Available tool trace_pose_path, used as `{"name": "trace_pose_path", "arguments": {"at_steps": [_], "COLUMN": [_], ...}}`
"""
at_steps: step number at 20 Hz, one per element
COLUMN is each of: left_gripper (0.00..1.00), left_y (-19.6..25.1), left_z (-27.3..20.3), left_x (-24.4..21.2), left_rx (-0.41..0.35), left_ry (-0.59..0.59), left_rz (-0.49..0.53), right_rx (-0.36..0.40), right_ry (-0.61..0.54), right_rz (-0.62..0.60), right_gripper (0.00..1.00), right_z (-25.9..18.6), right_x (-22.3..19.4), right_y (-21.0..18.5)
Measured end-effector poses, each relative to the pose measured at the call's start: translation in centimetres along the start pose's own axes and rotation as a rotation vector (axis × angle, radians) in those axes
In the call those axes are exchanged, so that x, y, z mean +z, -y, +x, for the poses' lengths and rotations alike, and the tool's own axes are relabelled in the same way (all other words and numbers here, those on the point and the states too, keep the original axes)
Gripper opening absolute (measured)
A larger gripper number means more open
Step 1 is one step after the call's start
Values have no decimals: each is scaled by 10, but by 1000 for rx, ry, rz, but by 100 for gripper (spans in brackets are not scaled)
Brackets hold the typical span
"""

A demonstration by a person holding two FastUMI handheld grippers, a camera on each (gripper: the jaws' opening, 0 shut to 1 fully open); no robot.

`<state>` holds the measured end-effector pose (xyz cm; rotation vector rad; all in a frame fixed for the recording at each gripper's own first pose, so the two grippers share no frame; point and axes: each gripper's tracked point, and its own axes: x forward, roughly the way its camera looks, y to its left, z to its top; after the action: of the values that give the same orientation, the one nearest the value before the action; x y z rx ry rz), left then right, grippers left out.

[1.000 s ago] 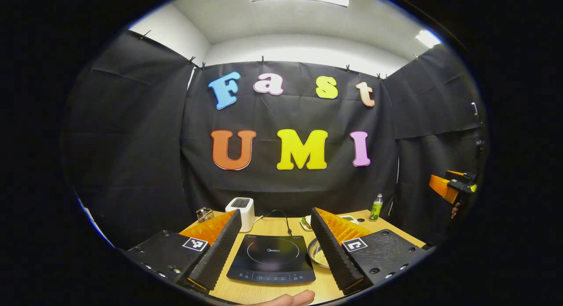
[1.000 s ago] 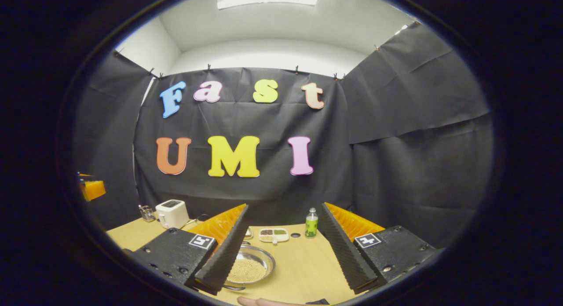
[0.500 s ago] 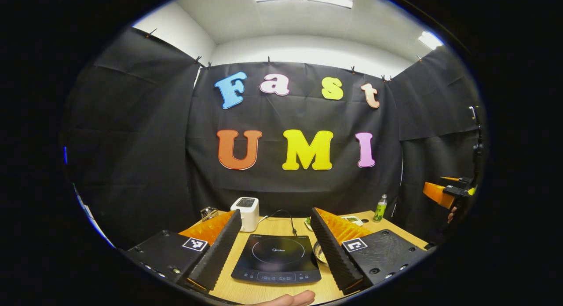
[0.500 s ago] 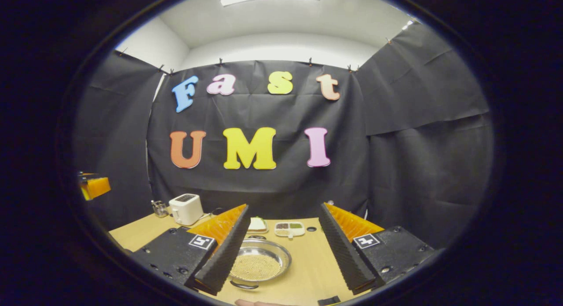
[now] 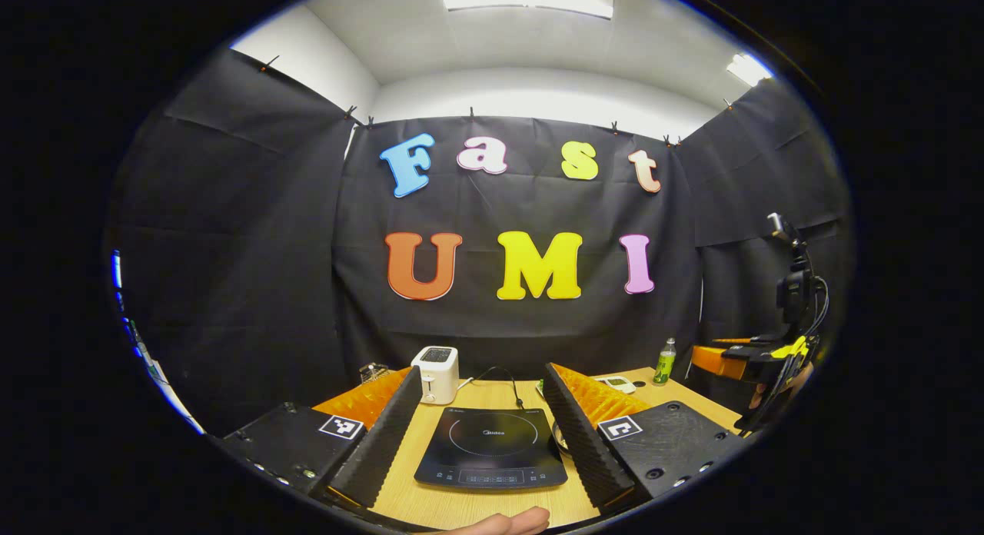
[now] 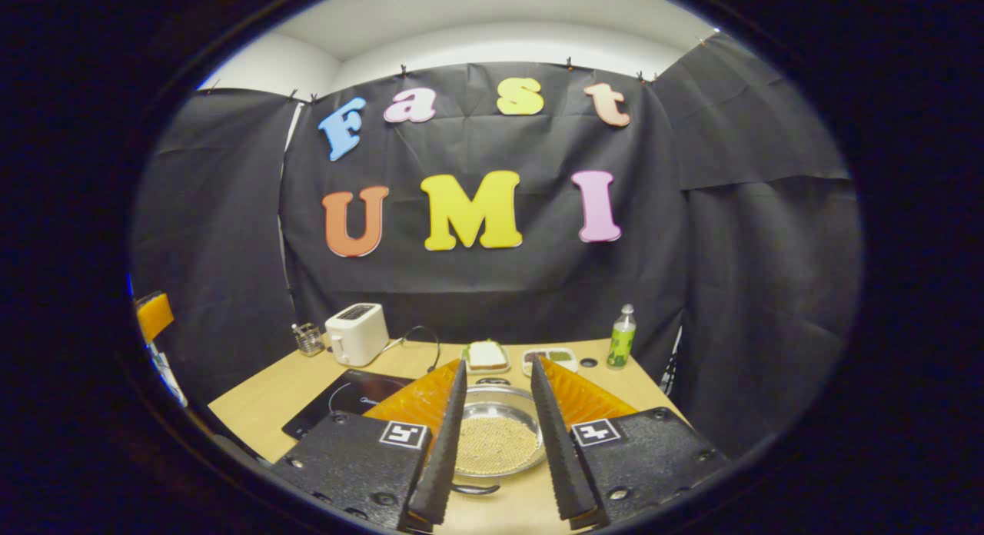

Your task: First push the handle of the pot to place it horizontally, then grasp the pot with both hands and set it on the induction cooktop.

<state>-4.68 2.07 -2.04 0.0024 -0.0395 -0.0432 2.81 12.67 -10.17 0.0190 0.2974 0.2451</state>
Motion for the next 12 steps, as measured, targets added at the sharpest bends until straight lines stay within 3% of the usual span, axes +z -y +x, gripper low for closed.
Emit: {"name": "trace_pose_path", "arguments": {"at_steps": [4, 7, 12], "left_gripper": [95, 95, 95], "left_y": [-4, -11, -21], "left_z": [-12, -17, -18], "left_x": [2, 0, -13], "left_rx": [-5, 13, 32], "left_ry": [32, 45, 37], "left_rz": [17, 23, 24], "right_rx": [55, 98, 113], "right_ry": [-121, -199, -340], "right_rz": [15, 23, 37], "right_gripper": [34, 11, 4], "right_z": [25, 38, 58], "right_x": [-36, -62, -111], "right_y": [-29, -52, -69]}}
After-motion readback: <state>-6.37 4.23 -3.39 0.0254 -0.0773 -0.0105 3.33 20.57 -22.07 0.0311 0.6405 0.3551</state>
